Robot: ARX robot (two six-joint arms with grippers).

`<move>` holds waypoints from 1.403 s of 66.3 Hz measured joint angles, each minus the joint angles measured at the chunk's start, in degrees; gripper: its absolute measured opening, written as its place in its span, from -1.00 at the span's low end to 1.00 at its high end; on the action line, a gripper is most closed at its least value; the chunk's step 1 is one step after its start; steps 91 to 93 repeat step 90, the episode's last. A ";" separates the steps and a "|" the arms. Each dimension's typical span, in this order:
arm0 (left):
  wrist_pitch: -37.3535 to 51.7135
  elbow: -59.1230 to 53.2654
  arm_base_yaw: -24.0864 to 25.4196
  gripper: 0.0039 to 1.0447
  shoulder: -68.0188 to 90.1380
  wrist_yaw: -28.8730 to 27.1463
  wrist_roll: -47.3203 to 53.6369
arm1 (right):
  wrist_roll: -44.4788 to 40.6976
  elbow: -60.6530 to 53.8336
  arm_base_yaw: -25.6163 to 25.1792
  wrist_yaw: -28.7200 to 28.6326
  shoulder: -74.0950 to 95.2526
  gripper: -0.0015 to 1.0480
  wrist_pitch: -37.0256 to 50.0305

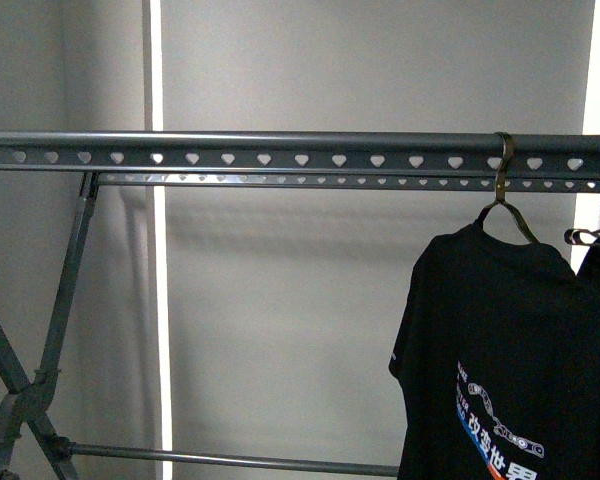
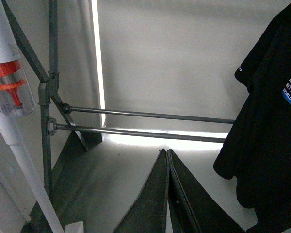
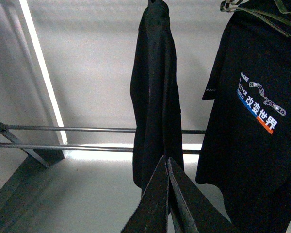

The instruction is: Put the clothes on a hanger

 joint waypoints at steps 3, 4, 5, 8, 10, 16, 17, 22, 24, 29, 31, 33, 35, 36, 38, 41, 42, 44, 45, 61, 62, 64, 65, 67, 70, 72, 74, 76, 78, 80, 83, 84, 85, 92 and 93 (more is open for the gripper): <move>-0.57 -0.37 0.00 -0.94 -1.16 -0.15 0.11 | 0.00 0.00 0.00 0.00 0.00 -0.95 0.00; -1.09 -0.37 0.00 -0.94 -1.70 -0.04 0.13 | 0.00 0.00 0.00 0.00 0.00 -0.95 0.00; -1.73 -0.37 0.00 -0.94 -2.36 -0.07 0.13 | 0.00 0.00 0.00 0.00 0.00 -0.95 0.00; -3.52 -0.37 0.00 -0.94 -4.35 -0.07 0.13 | 0.00 0.00 0.00 0.00 0.00 -0.95 0.00; -4.39 -0.37 0.00 -0.94 -5.33 -0.07 0.13 | 0.00 0.00 0.00 0.00 0.00 -0.95 0.00; -7.10 -0.37 0.00 -0.94 -8.28 -0.04 0.13 | 0.00 0.00 0.00 0.00 0.00 -0.95 0.00; -7.65 -0.37 0.00 -0.94 -8.79 -0.04 0.13 | 0.00 0.00 0.00 0.00 0.00 -0.95 0.00; -9.68 -0.39 0.00 -0.94 -10.78 -0.04 0.13 | 0.00 0.00 0.00 0.00 0.00 -0.95 0.00; -10.38 -0.39 0.00 -0.94 -11.54 -0.04 0.13 | 0.00 0.00 0.00 0.00 0.00 -0.95 0.00; -12.26 -0.39 0.00 -0.94 -13.57 -0.04 0.13 | 0.00 0.00 0.00 0.00 0.00 -0.95 0.00; -12.87 -0.39 0.00 -0.94 -14.14 -0.04 0.13 | 0.00 0.00 0.00 0.00 0.00 -0.95 0.00; -13.49 -0.39 0.00 -0.94 -14.71 -0.04 0.13 | 0.00 0.00 0.00 0.00 0.00 -0.95 0.00; -14.29 -0.39 0.00 -0.94 -15.50 -0.04 0.13 | 0.00 0.00 0.00 0.00 0.00 -0.95 0.00; -14.47 -0.39 0.00 -0.94 -15.69 -0.04 0.13 | 0.00 0.00 0.00 0.00 0.00 -0.95 0.00; -15.21 -0.39 0.00 -0.94 -16.48 -0.04 0.13 | 0.00 0.00 0.00 0.00 0.00 -0.95 0.00; -16.09 -0.39 0.00 -0.94 -17.35 -0.04 0.13 | 0.00 0.00 0.00 0.00 0.00 -0.95 0.00; -16.26 -0.39 0.00 -0.94 -17.53 -0.04 0.13 | 0.00 0.00 0.00 0.00 0.00 -0.95 0.00; -16.92 -0.39 0.00 -0.94 -18.16 -0.04 0.13 | 0.00 0.00 0.00 0.00 0.00 -0.95 0.00; -17.05 -0.39 0.00 -0.94 -18.32 -0.04 0.13 | 0.00 0.00 0.00 0.00 0.00 -0.95 0.00; -26.82 -0.37 0.00 -0.94 -26.32 0.04 0.15 | 0.00 0.00 0.00 0.00 0.00 -0.95 0.00; -27.67 -0.37 0.00 -0.94 -27.04 0.02 0.13 | 0.00 0.00 0.00 0.00 0.00 -0.95 0.00; -29.38 -0.37 0.00 -0.94 -29.09 -0.04 0.15 | 0.00 0.00 0.00 0.00 0.00 -0.95 0.00; -29.73 -0.37 0.00 -0.94 -29.97 -0.02 0.15 | 0.00 0.00 0.00 0.02 0.00 -0.95 0.00; -29.99 -0.37 0.00 -0.94 -30.75 0.00 0.15 | 0.00 0.00 0.00 0.02 0.00 -0.95 0.00; -30.12 -0.37 0.00 -0.94 -30.97 -0.02 0.15 | 0.00 0.00 0.00 -0.02 0.00 -0.95 0.00; -30.14 -0.37 0.00 -0.94 -31.02 -0.02 0.15 | 0.00 0.00 0.00 0.00 0.00 -0.95 0.00; -30.14 -0.37 0.00 -0.94 -31.02 -0.02 0.15 | 0.00 0.00 0.00 0.00 0.00 -0.95 0.00; -30.21 -0.37 0.00 -0.94 -31.02 -0.02 0.15 | 0.00 0.00 0.00 0.00 0.00 -0.95 0.00; -30.21 -0.37 0.00 -0.94 -31.06 -0.02 0.15 | 0.00 0.00 0.00 0.00 0.00 -0.95 0.00; -30.21 -0.37 0.00 -0.94 -31.08 -0.02 0.15 | 0.00 0.00 0.00 0.00 0.00 -0.95 0.00; -30.21 -0.37 0.00 -0.92 -31.08 -0.02 0.11 | -0.09 0.00 0.00 0.00 0.00 -0.91 0.00; -30.21 -0.37 0.00 -0.86 -31.08 -0.02 0.13 | -0.09 0.00 0.00 0.00 0.00 -0.85 0.00; -30.21 -0.37 0.00 -0.82 -31.08 -0.02 0.15 | -0.09 0.00 0.00 0.00 0.00 -0.82 0.00; -30.21 -0.37 0.00 -0.55 -31.08 -0.02 0.15 | -0.09 0.00 0.00 0.00 0.00 -0.55 0.00; -30.21 -0.37 0.00 -0.55 -31.08 -0.02 0.15 | -0.09 0.00 0.00 0.00 0.00 -0.55 0.00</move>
